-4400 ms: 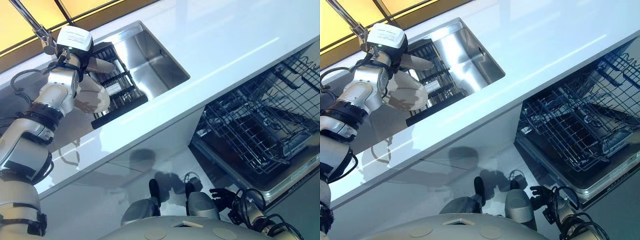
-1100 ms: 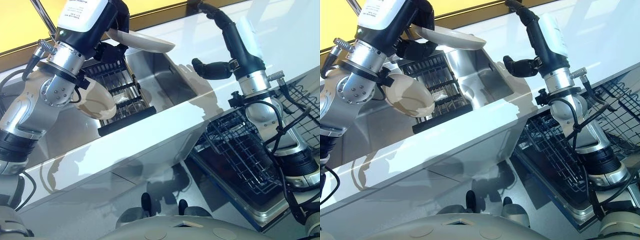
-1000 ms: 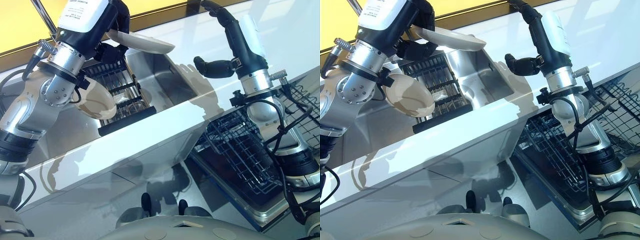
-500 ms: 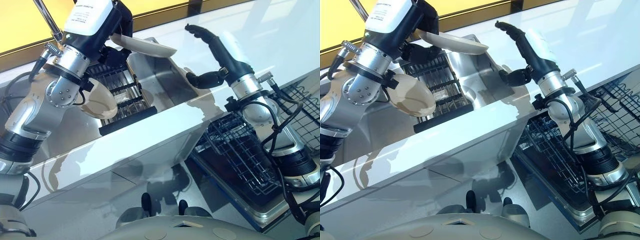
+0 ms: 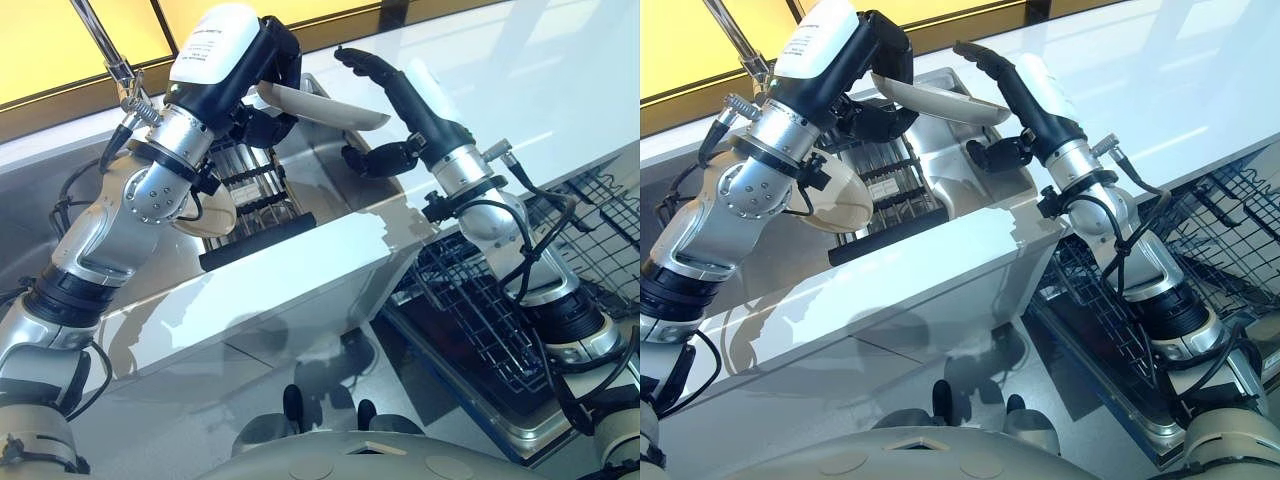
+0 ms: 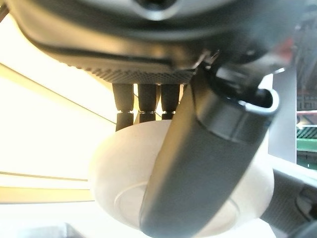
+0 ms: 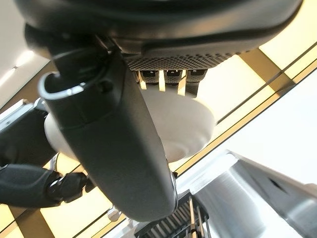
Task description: Pick up plates and place into dishwasher.
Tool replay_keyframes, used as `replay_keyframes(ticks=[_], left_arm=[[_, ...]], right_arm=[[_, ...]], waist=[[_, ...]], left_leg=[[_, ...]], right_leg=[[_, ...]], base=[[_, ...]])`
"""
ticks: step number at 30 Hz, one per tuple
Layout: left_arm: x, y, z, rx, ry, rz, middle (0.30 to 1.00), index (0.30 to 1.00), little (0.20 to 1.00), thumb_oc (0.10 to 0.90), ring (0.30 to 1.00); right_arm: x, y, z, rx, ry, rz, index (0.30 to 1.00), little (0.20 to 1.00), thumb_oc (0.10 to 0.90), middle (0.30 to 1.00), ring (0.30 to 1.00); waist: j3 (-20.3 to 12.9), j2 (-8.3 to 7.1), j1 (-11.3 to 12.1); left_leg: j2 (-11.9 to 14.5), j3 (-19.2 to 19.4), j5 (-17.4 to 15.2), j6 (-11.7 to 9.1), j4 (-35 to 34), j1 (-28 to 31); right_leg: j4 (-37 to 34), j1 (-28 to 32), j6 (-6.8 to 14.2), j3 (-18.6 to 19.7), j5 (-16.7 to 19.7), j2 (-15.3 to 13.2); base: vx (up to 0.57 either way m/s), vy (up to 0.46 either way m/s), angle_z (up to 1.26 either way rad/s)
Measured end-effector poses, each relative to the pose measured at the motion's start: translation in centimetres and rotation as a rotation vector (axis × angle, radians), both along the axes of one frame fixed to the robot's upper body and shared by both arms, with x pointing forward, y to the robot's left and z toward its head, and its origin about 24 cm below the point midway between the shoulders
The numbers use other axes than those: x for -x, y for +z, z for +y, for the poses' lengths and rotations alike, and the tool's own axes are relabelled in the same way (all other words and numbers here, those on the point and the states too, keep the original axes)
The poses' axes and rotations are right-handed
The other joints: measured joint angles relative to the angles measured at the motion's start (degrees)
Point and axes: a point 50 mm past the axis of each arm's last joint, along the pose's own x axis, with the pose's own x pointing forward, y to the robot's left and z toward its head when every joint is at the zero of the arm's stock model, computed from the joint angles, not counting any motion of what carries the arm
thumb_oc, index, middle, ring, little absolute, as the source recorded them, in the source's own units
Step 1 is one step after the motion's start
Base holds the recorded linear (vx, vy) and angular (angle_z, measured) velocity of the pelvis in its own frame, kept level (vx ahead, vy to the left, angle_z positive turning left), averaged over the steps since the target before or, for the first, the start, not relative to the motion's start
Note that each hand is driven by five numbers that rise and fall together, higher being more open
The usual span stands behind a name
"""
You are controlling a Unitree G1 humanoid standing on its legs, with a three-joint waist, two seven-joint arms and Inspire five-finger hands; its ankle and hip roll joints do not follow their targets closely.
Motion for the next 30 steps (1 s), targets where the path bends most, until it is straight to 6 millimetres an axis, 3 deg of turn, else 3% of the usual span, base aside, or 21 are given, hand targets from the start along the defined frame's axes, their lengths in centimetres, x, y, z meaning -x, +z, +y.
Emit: replay_keyframes(ticks=[3, 4, 5, 24, 25, 26, 27, 28, 30], left_arm=[[-0.1, -0.6, -0.6, 0.021, -0.018, 0.039, 0.3, 0.3, 0.2, 0.1, 0.3], [-0.1, -0.9, -0.9, 0.023, -0.029, 0.053, 0.3, 0.3, 0.2, 0.1, 0.3], [-0.2, -1.1, -1.3, 0.026, -0.042, 0.067, 0.3, 0.3, 0.2, 0.1, 0.3], [-0.1, -1.6, -2.1, 0.031, -0.057, 0.106, 0.3, 0.3, 0.2, 0.1, 0.3], [-0.1, -1.6, -2.1, 0.031, -0.057, 0.106, 0.354, 0.354, 0.263, 0.163, 0.354], [-0.1, -1.6, -2.1, 0.031, -0.057, 0.105, 0.573, 0.573, 0.518, 0.418, 0.573], [-0.1, -1.6, -2.1, 0.031, -0.056, 0.105, 0.573, 0.573, 0.518, 0.418, 0.573], [-0.1, -1.6, -2.1, 0.031, -0.057, 0.105, 0.9, 0.9, 0.9, 0.8, 0.9], [-0.1, -1.7, -2.1, 0.03, -0.059, 0.105, 0.9, 0.9, 0.9, 0.8, 0.9]], right_arm=[[0.0, -0.2, 0.5, -0.029, 0.004, 0.004, 0.9, 0.9, 0.8, 0.9, 0.9], [0.0, -0.3, 0.6, -0.037, 0.007, 0.006, 0.759, 0.735, 0.635, 0.759, 0.759], [0.0, -0.3, 0.8, -0.045, 0.01, 0.009, 0.3, 0.2, 0.1, 0.3, 0.3], [0.0, -1.2, 1.4, -0.025, 0.006, 0.045, 0.3, 0.2, 0.1, 0.3, 0.3], [0.0, -1.2, 1.4, -0.025, 0.006, 0.044, 0.3, 0.2, 0.1, 0.3, 0.3], [0.0, -1.2, 1.4, -0.025, 0.006, 0.044, 0.3, 0.2, 0.1, 0.3, 0.3], [0.0, -1.2, 1.4, -0.024, 0.006, 0.043, 0.3, 0.2, 0.1, 0.3, 0.3], [0.0, -1.1, 1.3, -0.022, 0.005, 0.043, 0.3, 0.2, 0.1, 0.3, 0.3], [0.0, -1.1, 1.2, -0.027, -0.007, 0.033, 0.3, 0.2, 0.1, 0.3, 0.3]], waist=[[0.0, 0.0, 0.2], [0.0, 0.0, 0.4], [0.0, 0.0, 0.6], [0.0, 0.0, 0.9], [0.0, 0.0, 0.9], [0.0, 0.0, 0.9], [0.0, 0.0, 0.9], [0.0, 0.0, 0.9], [0.0, 0.0, 0.9]], left_leg=[[0.0, 0.1, 0.0, 0.0, 0.0, 0.0], [0.0, 0.3, 0.0, 0.0, 0.0, 0.0], [0.0, 0.4, 0.0, 0.0, 0.0, 0.0], [0.0, 0.5, 0.0, 0.0, 0.0, 0.0], [0.0, 0.5, 0.0, 0.0, 0.0, 0.0], [0.0, 0.5, 0.0, 0.0, 0.0, 0.0], [0.0, 0.5, 0.0, 0.0, 0.0, 0.0], [0.0, 0.5, 0.0, 0.0, 0.0, 0.0], [0.0, 0.5, 0.0, 0.0, 0.0, 0.0]], right_leg=[[0.0, 0.0, 0.0, -0.1, 0.0, 0.0], [0.0, -0.1, 0.0, -0.1, 0.0, 0.0], [0.0, -0.1, 0.0, 0.0, 0.0, -0.1], [0.0, -0.1, 0.0, -0.2, 0.0, -0.1], [0.0, -0.1, 0.0, -0.2, 0.0, -0.1], [0.0, -0.1, 0.0, -0.2, 0.0, -0.1], [0.0, -0.1, 0.0, -0.2, 0.0, -0.1], [0.0, 0.0, 0.0, -0.2, 0.0, -0.1], [0.0, 0.0, 0.0, -0.3, 0.0, -0.1]], base=[[0.0, 0.0, 0.0], [0.01, -0.006, -0.03], [0.0, 0.0, 0.0], [0.0, 0.0, 0.0], [0.0, 0.0, 0.0], [0.0, 0.0, 0.0], [0.0, 0.0, 0.0], [0.0, 0.0, 0.0], [0.0, 0.0, 0.0]])
